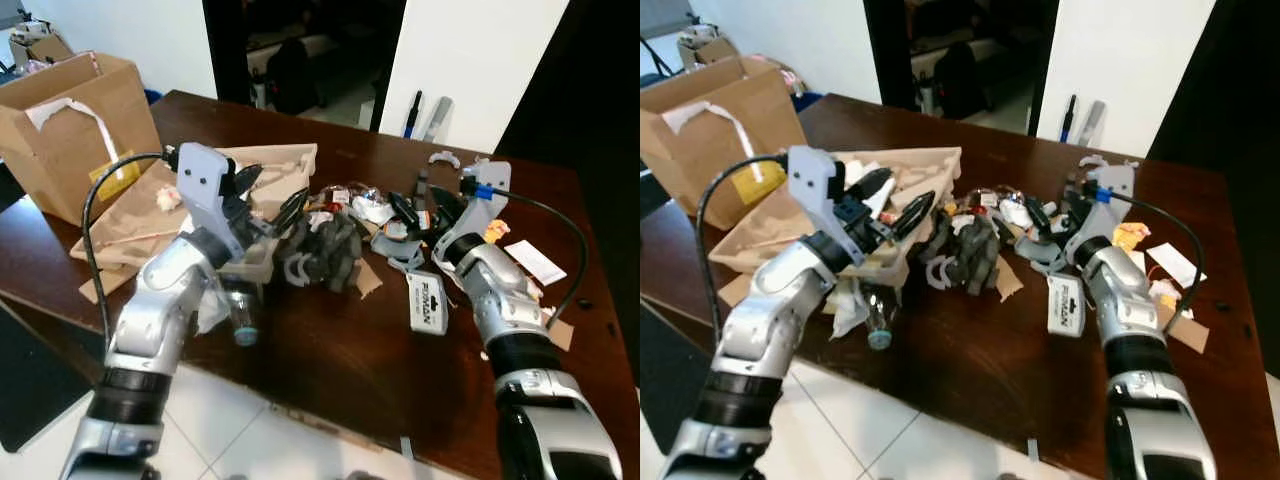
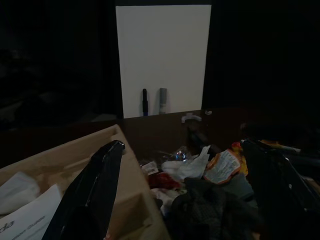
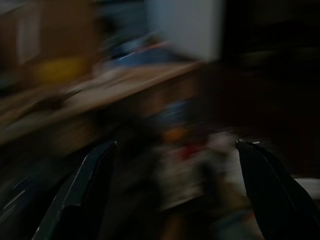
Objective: Picking trash to rubbish bin
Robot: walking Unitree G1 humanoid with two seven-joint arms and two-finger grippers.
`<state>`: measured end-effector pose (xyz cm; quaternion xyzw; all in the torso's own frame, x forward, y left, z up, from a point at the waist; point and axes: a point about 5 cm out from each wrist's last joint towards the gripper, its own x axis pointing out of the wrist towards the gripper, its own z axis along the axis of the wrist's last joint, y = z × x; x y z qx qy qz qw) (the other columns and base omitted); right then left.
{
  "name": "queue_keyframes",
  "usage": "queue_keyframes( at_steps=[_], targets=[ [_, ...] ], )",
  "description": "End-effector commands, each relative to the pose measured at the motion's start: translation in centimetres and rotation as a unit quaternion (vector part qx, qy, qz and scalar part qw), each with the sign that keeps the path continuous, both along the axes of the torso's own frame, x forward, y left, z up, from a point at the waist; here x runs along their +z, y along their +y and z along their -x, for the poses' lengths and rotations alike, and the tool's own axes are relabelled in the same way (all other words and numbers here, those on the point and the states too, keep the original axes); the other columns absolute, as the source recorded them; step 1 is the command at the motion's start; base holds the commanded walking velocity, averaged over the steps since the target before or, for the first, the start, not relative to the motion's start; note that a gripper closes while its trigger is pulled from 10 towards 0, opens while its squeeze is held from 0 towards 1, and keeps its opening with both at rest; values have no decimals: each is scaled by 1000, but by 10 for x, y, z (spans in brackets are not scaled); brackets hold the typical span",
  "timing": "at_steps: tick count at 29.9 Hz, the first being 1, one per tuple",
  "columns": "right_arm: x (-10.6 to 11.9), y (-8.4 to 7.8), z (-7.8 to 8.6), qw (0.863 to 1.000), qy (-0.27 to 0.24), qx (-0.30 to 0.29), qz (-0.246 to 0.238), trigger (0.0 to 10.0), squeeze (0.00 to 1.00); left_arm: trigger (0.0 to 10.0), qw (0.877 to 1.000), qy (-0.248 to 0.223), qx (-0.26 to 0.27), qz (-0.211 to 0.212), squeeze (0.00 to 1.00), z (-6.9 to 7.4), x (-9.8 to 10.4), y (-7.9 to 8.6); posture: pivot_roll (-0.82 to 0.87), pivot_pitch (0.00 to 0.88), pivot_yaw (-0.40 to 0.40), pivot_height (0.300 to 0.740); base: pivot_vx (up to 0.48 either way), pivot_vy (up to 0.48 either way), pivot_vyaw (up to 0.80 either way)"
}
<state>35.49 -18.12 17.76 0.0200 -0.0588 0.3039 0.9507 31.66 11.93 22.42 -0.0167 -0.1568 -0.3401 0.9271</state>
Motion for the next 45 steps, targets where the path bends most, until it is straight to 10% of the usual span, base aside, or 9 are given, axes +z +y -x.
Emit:
queue_keyframes(
  at_steps=[1, 15, 20, 29, 45],
  targets=[
    [-5, -1, 7, 999, 15, 46, 17, 10000, 0, 10000, 1000, 1, -2, -7, 0, 2, -1, -5, 107, 102, -11, 740, 0, 0, 0],
    [-29, 10, -1, 996, 66, -16, 66, 10000, 0, 10000, 991, -47, 105, -71, 0, -9, 14, 28, 107, 116, -18, 740, 0, 0, 0],
    [-34, 7, 1, 991, 84, -11, 106, 10000, 0, 10000, 989, 52, -7, -142, 0, 8, -10, 28, 107, 123, -21, 740, 0, 0, 0],
    [-34, 1, 1, 990, 80, -28, 113, 10000, 0, 10000, 978, 116, -117, -131, 0, 43, 16, 47, 104, 127, -20, 740, 0, 0, 0],
    [-31, 4, -3, 990, 65, -53, 110, 10000, 0, 10000, 941, 253, -81, -211, 0, 75, 11, 83, 125, 124, -3, 740, 0, 0, 0]
  ],
)
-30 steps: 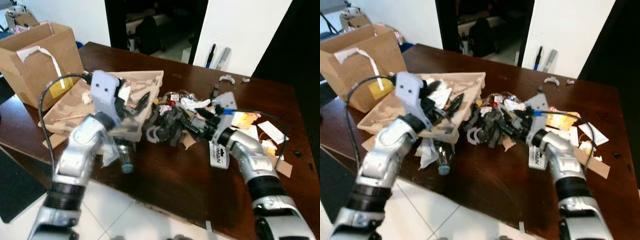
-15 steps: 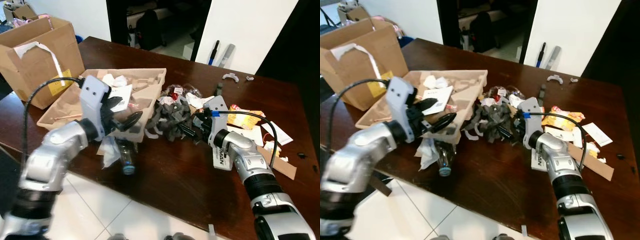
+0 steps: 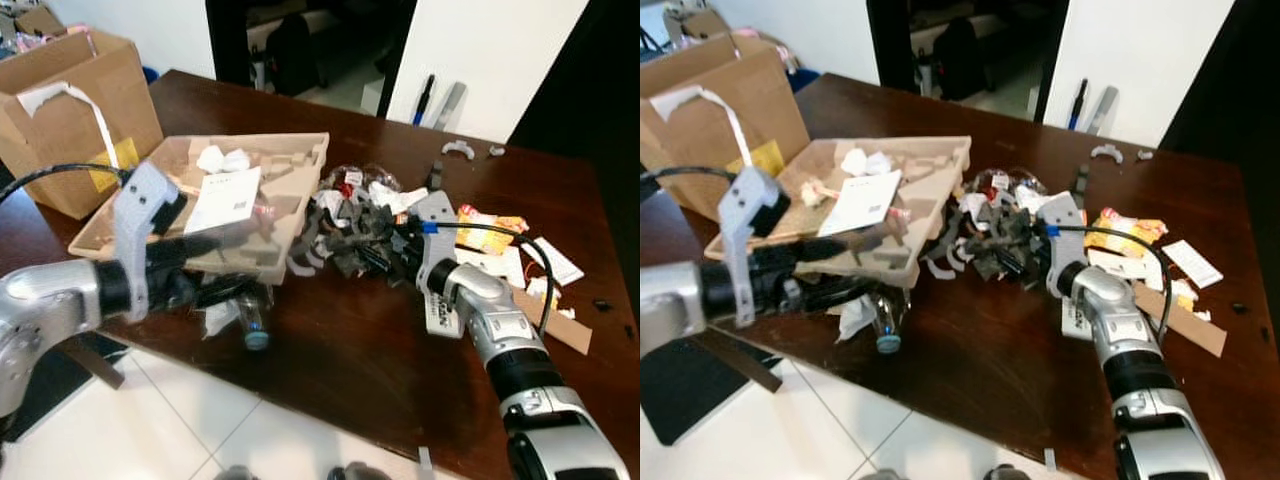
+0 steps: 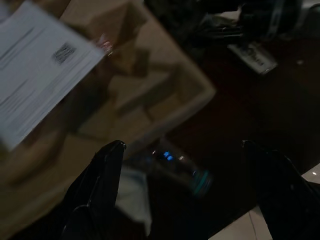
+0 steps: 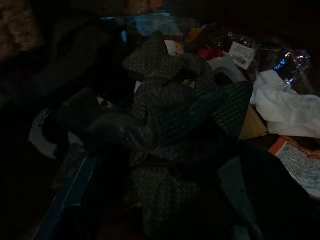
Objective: Picking trash to rubbish bin
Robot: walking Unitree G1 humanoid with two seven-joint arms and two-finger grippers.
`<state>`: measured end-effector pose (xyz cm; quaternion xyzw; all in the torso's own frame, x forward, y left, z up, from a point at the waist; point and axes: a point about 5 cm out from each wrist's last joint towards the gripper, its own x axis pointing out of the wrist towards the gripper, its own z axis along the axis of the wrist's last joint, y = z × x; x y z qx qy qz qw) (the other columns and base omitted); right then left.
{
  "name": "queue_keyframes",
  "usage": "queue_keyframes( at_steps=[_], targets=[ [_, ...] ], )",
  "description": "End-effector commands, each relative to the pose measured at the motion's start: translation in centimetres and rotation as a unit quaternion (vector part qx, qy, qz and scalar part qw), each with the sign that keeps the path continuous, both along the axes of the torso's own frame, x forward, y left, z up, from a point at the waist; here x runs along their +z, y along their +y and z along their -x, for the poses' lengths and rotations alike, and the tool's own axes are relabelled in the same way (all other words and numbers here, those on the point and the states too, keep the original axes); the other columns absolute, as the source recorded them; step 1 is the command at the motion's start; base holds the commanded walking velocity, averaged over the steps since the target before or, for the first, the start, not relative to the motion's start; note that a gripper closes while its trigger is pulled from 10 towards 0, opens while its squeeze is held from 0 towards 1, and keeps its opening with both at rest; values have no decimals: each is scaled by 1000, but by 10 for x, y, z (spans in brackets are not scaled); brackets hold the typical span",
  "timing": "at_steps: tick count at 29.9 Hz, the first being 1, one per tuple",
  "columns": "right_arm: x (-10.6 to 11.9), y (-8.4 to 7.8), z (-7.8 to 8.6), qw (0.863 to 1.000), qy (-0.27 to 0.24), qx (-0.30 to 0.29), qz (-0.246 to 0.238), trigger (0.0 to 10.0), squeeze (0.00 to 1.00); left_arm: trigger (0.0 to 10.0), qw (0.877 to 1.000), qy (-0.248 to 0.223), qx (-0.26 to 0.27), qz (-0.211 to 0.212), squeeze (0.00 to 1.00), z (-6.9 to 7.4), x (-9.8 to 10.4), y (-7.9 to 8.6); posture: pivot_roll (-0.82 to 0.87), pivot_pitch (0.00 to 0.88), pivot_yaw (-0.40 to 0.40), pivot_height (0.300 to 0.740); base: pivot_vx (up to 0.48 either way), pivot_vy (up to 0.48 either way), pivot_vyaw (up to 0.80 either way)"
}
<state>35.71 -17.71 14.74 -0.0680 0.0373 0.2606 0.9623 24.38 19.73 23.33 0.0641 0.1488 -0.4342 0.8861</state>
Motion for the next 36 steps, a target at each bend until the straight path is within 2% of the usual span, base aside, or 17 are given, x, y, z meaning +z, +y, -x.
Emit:
queue_keyframes(
  at_steps=[1, 5, 10, 16, 21, 23, 36],
  targets=[
    [-1, 3, -2, 1000, -3, -7, 0, 10000, 0, 10000, 1000, 2, 13, -24, 0, 2, 3, 6, 125, 124, -3, 740, 0, 0, 0],
    [-3, 10, -4, 1000, 0, -14, 2, 10000, 0, 10000, 999, -3, 26, -29, 0, 1, 4, 10, 129, 121, -7, 740, 0, 0, 0],
    [-11, 19, -8, 998, 18, -55, 3, 10000, 0, 10000, 998, -8, 42, -34, 0, -1, 7, 11, 129, 121, -7, 740, 0, 0, 0],
    [-14, 17, -10, 996, 20, -88, 16, 10000, 0, 10000, 998, -16, 43, -31, 0, -3, 10, 8, 126, 117, -8, 740, 0, 0, 0],
    [-16, 10, -14, 991, 20, -128, 38, 10000, 0, 10000, 999, -27, 22, -18, 0, -4, 14, -1, 123, 118, -8, 740, 0, 0, 0],
    [-16, 8, -15, 988, 20, -146, 40, 118, 0, 10000, 999, -32, 13, -15, 0, -6, 16, -6, 124, 118, -7, 740, 0, 0, 0],
    [-13, -2, -16, 983, 10, -179, 29, 0, 0, 10000, 999, -30, -30, 5, 0, -9, 16, -23, 107, 116, 9, 740, 0, 0, 0]
  ],
)
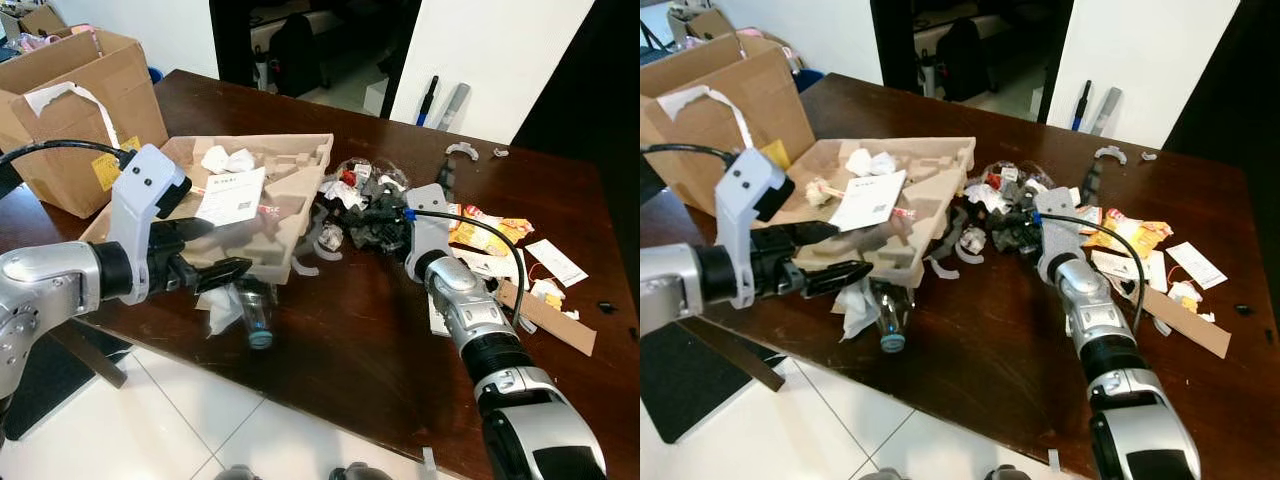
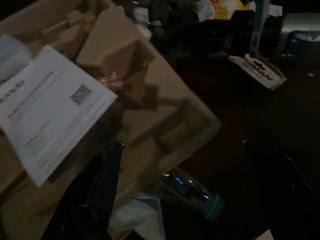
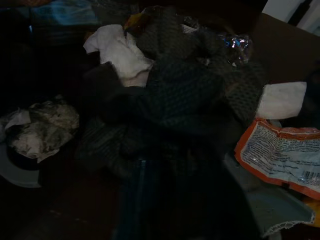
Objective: Picking trash to rubbish bin
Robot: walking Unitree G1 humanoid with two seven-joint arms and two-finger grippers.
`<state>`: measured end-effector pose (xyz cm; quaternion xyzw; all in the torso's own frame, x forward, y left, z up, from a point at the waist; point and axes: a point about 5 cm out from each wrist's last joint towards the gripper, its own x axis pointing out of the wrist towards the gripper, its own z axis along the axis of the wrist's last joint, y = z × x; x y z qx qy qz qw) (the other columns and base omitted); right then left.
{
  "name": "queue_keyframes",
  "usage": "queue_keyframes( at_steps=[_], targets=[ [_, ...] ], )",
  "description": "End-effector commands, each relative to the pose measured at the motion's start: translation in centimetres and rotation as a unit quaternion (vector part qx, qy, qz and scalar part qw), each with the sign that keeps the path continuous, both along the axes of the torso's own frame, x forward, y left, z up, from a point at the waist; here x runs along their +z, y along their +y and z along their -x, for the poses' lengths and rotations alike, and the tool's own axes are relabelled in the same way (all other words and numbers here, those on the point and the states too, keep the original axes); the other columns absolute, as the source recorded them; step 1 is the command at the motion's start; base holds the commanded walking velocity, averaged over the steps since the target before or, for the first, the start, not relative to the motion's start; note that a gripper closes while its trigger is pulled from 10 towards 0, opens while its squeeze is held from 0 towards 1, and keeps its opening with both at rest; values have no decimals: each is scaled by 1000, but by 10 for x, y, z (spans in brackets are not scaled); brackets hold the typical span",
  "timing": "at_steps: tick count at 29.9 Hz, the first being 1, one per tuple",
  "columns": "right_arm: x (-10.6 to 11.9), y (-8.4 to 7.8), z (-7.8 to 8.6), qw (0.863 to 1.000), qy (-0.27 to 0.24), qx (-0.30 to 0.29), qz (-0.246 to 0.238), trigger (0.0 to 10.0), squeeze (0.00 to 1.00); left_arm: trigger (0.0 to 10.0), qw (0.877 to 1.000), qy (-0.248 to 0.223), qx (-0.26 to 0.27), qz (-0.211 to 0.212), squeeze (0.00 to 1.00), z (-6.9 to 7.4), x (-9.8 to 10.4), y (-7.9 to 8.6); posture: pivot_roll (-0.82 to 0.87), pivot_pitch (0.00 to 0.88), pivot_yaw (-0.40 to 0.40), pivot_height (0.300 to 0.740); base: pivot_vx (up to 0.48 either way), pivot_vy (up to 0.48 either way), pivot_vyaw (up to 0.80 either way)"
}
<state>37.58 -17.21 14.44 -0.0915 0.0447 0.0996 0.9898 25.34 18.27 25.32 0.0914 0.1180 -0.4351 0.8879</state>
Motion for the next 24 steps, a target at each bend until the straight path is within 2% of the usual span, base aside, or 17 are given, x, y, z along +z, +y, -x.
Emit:
queue_keyframes(
  at_steps=[1, 9, 12, 15, 20, 24],
  targets=[
    [-10, -7, 2, 1000, 20, -18, -3, 0, 0, 10000, 1000, 10, -24, 15, 0, 0, -4, -8, 107, 116, 9, 740, 0, 0, 0],
    [0, -17, 2, 998, -9, -26, -59, 0, 0, 10000, 999, 5, -44, 20, 0, -2, -1, -17, 106, 119, 12, 740, 0, 0, 0],
    [2, -18, 2, 998, -12, -25, -64, 0, 0, 10000, 999, 4, -44, 20, 0, -2, -1, -18, 106, 119, 12, 740, 0, 0, 0],
    [7, -26, 3, 996, -24, -18, -88, 0, 0, 10000, 999, -2, -48, 21, 0, -2, -1, -19, 106, 119, 12, 740, 0, 0, 0],
    [22, -39, 6, 990, -62, 3, -129, 0, 0, 10000, 998, -15, -51, 26, 0, -2, 2, -22, 106, 119, 12, 740, 0, 0, 0],
    [39, -48, 10, 978, -101, 29, -178, 0, 0, 10000, 997, -37, -54, 33, 0, -4, 7, -24, 109, 122, 10, 740, 0, 0, 0]
  ],
)
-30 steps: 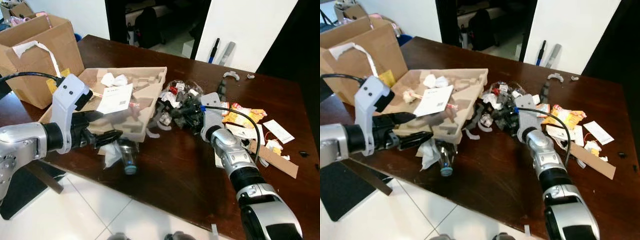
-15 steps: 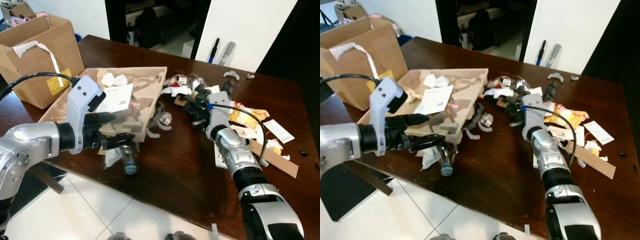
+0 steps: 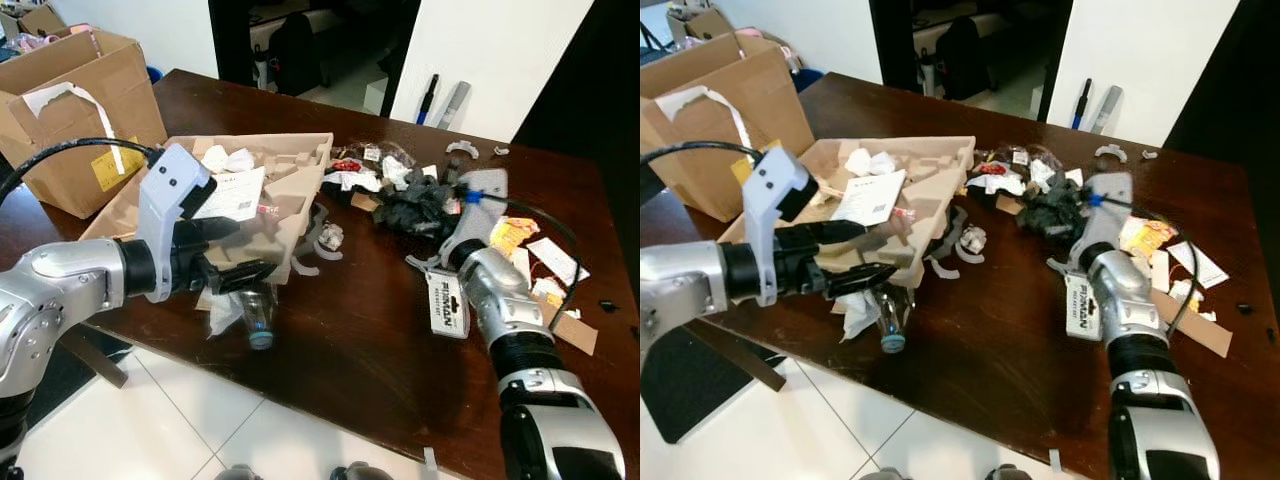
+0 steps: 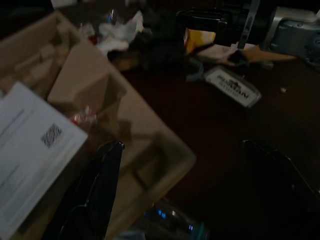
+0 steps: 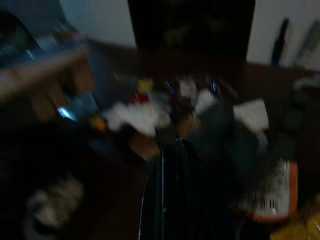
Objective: Picking trash to rubbish bin
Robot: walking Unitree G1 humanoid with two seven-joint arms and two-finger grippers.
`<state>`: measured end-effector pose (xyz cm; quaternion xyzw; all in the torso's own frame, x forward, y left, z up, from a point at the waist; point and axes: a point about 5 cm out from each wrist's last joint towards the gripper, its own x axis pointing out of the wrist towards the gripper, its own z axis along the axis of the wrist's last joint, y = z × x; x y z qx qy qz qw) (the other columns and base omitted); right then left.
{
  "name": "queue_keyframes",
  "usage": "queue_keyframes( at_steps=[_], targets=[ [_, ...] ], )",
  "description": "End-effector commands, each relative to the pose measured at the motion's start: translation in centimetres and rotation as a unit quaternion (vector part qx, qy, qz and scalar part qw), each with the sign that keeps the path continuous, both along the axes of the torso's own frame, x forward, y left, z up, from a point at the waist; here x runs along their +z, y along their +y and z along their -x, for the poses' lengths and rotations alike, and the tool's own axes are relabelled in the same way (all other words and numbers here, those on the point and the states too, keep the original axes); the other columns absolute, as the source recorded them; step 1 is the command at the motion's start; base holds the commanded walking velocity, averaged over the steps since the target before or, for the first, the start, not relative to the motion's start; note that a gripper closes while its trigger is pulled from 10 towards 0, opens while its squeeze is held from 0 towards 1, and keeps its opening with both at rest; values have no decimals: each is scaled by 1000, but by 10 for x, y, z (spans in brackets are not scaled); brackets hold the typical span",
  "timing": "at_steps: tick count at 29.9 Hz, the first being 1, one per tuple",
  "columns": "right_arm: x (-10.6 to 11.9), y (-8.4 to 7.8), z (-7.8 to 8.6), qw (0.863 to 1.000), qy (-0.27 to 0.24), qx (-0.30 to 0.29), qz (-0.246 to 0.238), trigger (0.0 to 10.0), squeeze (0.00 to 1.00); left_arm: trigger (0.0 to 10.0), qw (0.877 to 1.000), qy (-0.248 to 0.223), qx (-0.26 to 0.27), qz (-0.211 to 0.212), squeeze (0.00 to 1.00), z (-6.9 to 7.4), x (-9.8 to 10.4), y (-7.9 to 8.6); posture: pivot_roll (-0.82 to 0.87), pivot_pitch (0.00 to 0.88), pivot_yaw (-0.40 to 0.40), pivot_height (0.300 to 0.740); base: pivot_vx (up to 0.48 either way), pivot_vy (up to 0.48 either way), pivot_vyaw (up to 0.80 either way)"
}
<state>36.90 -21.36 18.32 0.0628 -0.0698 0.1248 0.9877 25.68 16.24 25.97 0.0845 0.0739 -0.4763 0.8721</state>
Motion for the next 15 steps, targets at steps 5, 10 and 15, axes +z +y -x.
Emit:
queue_keyframes(
  at_steps=[5, 10, 15],
  targets=[
    [3, -7, 8, 999, -20, 34, 16, 0, 0, 10000, 1000, -11, -10, 7, 0, -1, 2, -5, 107, 120, 9, 740, 0, 0, 0],
    [7, 0, 7, 998, -28, 37, 47, 10000, 1000, 10000, 1000, -15, -12, 9, 0, -1, 2, -6, 103, 116, 8, 740, 0, 0, 0],
    [10, 16, 1, 993, -32, 44, 106, 10000, 1000, 10000, 1000, -20, -15, 11, 0, -1, 2, -8, 102, 117, 3, 740, 0, 0, 0]
  ],
)
